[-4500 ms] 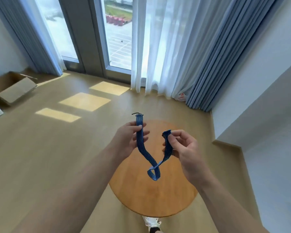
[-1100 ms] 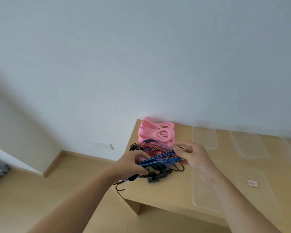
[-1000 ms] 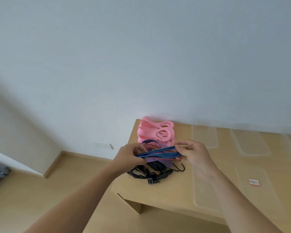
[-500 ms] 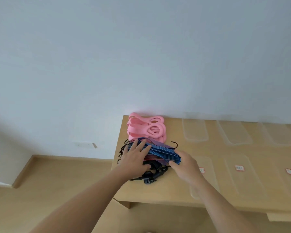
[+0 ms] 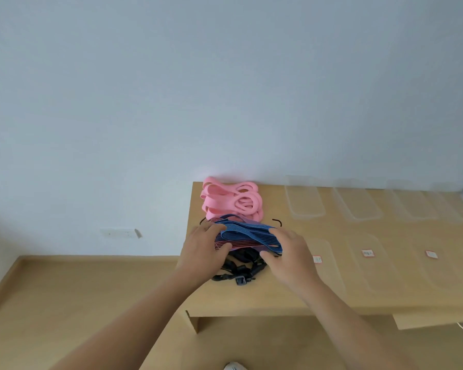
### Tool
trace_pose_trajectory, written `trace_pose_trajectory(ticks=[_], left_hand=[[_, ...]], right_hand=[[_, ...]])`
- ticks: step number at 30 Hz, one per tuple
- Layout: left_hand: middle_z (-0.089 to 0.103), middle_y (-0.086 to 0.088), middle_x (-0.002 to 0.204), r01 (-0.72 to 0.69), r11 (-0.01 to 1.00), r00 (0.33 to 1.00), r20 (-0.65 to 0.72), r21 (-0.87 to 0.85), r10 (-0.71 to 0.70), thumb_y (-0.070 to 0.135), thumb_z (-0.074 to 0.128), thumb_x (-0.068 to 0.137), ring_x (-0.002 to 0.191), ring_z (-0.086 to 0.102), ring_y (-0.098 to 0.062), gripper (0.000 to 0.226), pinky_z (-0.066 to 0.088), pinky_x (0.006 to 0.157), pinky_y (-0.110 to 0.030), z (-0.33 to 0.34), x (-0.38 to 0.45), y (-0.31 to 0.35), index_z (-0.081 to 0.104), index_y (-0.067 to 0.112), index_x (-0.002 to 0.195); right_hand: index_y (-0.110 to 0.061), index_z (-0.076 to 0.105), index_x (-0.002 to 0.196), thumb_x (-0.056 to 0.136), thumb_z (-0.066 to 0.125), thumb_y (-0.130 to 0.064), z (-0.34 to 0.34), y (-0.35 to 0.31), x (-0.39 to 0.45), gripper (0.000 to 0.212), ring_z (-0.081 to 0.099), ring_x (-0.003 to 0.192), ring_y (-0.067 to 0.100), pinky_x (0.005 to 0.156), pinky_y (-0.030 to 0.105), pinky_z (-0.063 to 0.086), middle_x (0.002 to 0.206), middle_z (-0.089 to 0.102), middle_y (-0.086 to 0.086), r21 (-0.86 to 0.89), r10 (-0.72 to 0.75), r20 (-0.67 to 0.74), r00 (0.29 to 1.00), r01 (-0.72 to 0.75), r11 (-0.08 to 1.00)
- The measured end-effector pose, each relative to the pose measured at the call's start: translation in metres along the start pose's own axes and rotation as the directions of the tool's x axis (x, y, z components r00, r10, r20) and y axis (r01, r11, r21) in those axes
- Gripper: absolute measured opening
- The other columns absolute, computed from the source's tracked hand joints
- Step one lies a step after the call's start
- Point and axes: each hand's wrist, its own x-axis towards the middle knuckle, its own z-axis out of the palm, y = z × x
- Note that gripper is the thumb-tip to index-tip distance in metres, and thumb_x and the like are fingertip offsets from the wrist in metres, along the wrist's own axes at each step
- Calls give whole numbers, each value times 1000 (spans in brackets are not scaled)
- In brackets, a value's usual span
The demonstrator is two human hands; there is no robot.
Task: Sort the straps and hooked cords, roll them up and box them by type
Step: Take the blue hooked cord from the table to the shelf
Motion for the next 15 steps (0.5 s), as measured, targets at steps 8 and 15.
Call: trace_pose_trajectory(ticks=[8,15], left_hand=[[67,7,125,125,988,990,-57,-95,-131,32,66,95,115,55,-12,33,37,88,-19,-1,-21,-8,67,25,128],[65,14,117,266,955,957,-86,-132,-278,28,67,95,114,57,-6,29,40,93,-18,18,-25,12,70,26,124]], right_hand=[[-21,46,142,88,69,-44,10,-18,46,63,44,126,22,102,35,40,134,53,-1,-144,-93,212,973,125,982],[-24,54,124,81,74,-50,29,-7,91,53,62,105,20,88,39,54,118,66,-7,-134,-139,439,888,217,967]])
